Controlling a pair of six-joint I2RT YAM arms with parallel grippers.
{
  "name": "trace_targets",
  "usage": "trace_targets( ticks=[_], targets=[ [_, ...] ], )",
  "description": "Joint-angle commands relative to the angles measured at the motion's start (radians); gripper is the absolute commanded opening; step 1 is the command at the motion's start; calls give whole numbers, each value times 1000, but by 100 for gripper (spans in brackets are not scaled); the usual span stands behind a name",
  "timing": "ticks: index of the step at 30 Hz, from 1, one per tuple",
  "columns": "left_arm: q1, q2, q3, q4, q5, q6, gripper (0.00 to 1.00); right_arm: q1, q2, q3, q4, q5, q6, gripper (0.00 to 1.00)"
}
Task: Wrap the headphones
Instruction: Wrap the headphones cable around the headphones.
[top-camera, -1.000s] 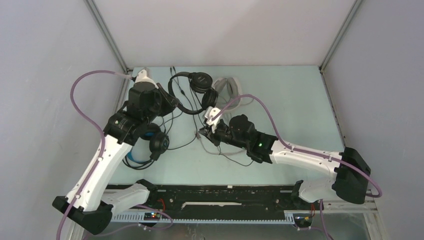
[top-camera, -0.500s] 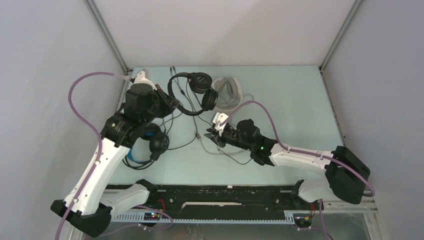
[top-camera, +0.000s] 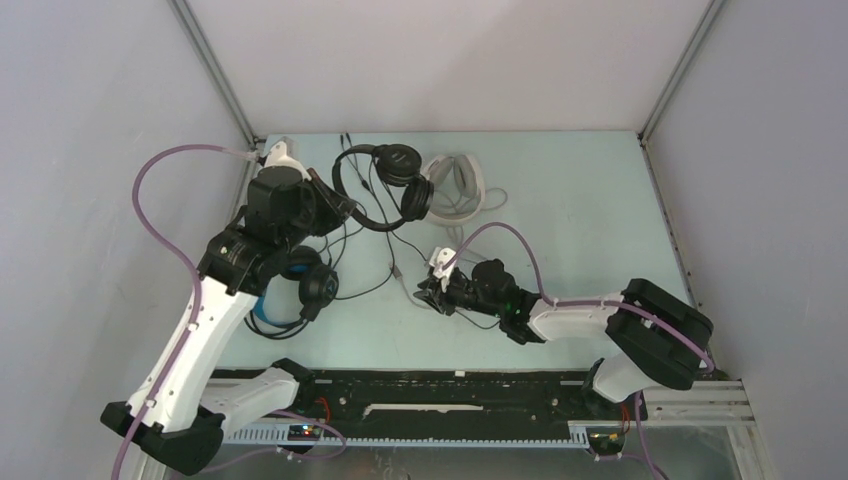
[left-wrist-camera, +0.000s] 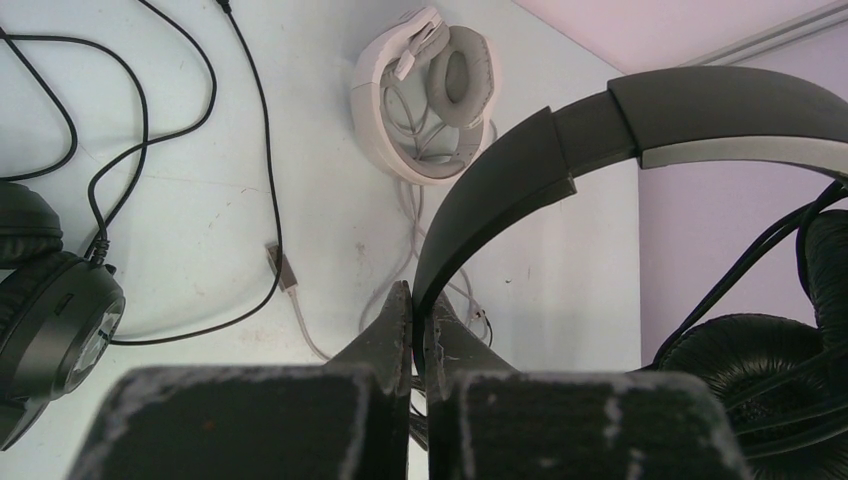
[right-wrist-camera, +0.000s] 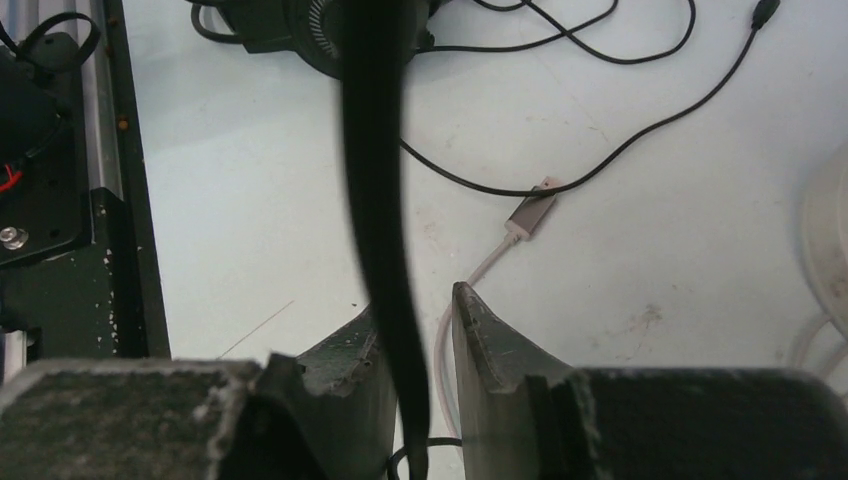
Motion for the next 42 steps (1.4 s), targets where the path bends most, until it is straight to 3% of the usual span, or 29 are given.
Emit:
trace_targets(
  ticks=[1, 5, 10, 17, 29, 32, 35, 42],
  targets=[
    [6, -34, 80, 45, 33, 6, 0, -5, 40, -29, 169, -16, 25, 27],
    [10, -34, 85, 35, 45, 14, 0, -33, 80, -66, 257, -20, 70, 23],
    [27, -33, 109, 24, 108, 27, 0, -92, 87, -132, 369, -43, 106, 0],
    [43, -34, 146, 3, 131, 87, 0, -180, 46, -146, 392, -142, 152, 0],
    [105, -23, 189, -39, 159, 209, 0, -311, -51, -146, 312, -162, 196, 0],
    [107, -19, 181, -7, 238, 268, 0, -325, -58, -136, 295, -173, 201, 0],
    [107, -20, 162, 17, 320, 350, 0, -343, -81, -107, 231, -190, 221, 0],
    [106, -56, 59, 90, 334, 540, 0, -388, -184, 24, -59, -318, 261, 0]
  ],
)
